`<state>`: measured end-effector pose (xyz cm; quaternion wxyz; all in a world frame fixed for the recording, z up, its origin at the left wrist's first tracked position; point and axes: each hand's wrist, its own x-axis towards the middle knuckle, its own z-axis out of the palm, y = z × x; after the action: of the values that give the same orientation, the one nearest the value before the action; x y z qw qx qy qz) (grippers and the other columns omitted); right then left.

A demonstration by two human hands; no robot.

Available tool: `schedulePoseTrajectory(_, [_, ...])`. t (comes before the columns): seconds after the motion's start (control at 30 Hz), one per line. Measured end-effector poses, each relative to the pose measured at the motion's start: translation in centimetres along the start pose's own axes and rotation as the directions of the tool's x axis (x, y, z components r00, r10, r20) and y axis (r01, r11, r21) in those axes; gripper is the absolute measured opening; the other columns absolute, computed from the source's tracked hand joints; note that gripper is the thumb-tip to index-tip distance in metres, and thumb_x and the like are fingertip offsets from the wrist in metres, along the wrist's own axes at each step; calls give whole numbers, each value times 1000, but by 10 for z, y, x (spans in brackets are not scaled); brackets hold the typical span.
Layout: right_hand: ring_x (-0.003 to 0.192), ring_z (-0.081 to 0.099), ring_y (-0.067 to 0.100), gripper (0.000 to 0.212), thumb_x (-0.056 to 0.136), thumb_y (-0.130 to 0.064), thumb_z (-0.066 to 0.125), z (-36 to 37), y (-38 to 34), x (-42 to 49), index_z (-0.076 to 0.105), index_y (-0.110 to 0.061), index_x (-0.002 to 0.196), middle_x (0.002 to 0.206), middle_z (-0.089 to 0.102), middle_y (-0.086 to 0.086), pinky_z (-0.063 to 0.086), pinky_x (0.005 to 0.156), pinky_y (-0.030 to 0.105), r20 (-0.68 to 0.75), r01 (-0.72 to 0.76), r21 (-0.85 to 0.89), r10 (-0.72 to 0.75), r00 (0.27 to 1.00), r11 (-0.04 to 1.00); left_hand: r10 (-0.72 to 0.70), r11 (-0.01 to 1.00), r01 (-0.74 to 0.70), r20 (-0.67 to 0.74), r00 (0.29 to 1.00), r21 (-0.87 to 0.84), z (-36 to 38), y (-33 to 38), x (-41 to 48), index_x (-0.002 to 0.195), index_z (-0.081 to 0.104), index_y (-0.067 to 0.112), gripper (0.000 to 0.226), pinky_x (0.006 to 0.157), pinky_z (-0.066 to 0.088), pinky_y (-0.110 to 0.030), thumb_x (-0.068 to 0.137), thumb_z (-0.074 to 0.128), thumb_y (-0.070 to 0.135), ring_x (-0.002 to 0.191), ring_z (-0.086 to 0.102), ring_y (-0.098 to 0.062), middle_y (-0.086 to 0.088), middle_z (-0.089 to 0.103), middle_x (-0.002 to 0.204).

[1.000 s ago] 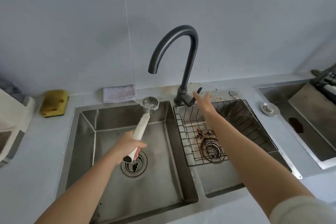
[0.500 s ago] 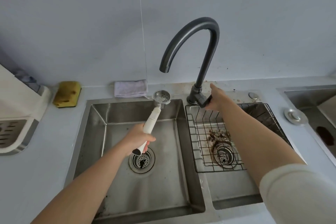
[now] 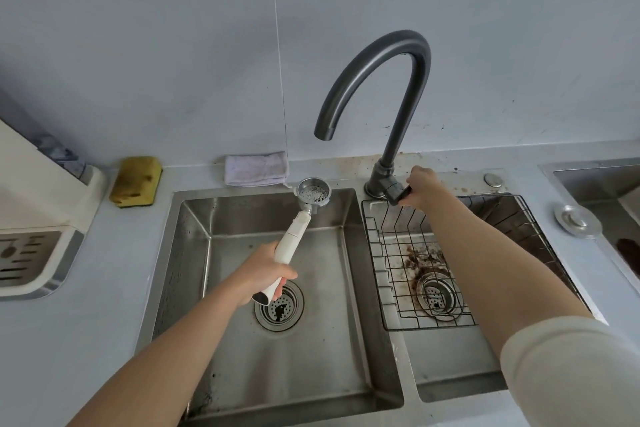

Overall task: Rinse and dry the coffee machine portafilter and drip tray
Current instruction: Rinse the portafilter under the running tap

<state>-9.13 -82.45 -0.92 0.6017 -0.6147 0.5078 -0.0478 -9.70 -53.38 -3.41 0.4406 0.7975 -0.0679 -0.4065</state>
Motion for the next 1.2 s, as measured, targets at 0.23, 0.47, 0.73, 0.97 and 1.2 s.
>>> schedulePoseTrajectory(0.23, [123, 47, 36, 31, 97, -9, 26, 4, 2, -10, 33, -16, 68, 79, 43, 5, 44, 99, 46, 0, -17, 105, 17, 1000, 994, -2, 1000, 2, -11, 1000, 8, -5, -7, -2, 78, 43, 11, 23, 39, 41, -25, 77, 60, -4, 29, 41, -14, -7, 47, 52])
schedulePoseTrajectory(0.47, [115, 50, 38, 23, 97, -3, 25, -1, 5, -8, 38, 1, 77, 130, 46, 26, 41, 100, 54, 8, -42, 145, 41, 999, 989, -4, 999, 4, 7, 1000, 42, -5, -8, -5, 79, 43, 13, 24, 37, 39, -22, 78, 61, -2, 30, 42, -13, -7, 47, 53])
schedulePoseTrajectory(0.73, [103, 52, 33, 28, 97, -6, 27, -4, 6, -9, 33, -6, 69, 94, 52, 16, 40, 100, 57, 31, -60, 174, 56, 998, 983, -17, 999, 16, 11, 1000, 39, -4, -9, -6, 78, 42, 14, 24, 35, 39, -21, 79, 60, -2, 30, 43, -13, -7, 46, 54])
schedulePoseTrajectory(0.97, [122, 47, 39, 29, 98, -10, 27, -2, 7, -7, 34, -5, 70, 123, 49, 20, 39, 100, 58, 31, -69, 170, 65, 997, 983, -12, 999, 12, 12, 1000, 37, -3, -8, -8, 80, 42, 13, 23, 35, 39, -21, 79, 60, -2, 30, 43, -13, -8, 46, 56])
schedulePoseTrajectory(1.2, [117, 51, 36, 32, 100, -14, 31, -1, 8, -19, 34, -1, 129, 131, 46, 20, 42, 99, 53, 53, -90, 320, 77, 996, 943, -7, 999, 6, 21, 1000, 44, -1, -10, -10, 77, 43, 15, 24, 36, 40, -21, 78, 61, -1, 31, 44, -13, -8, 47, 56])
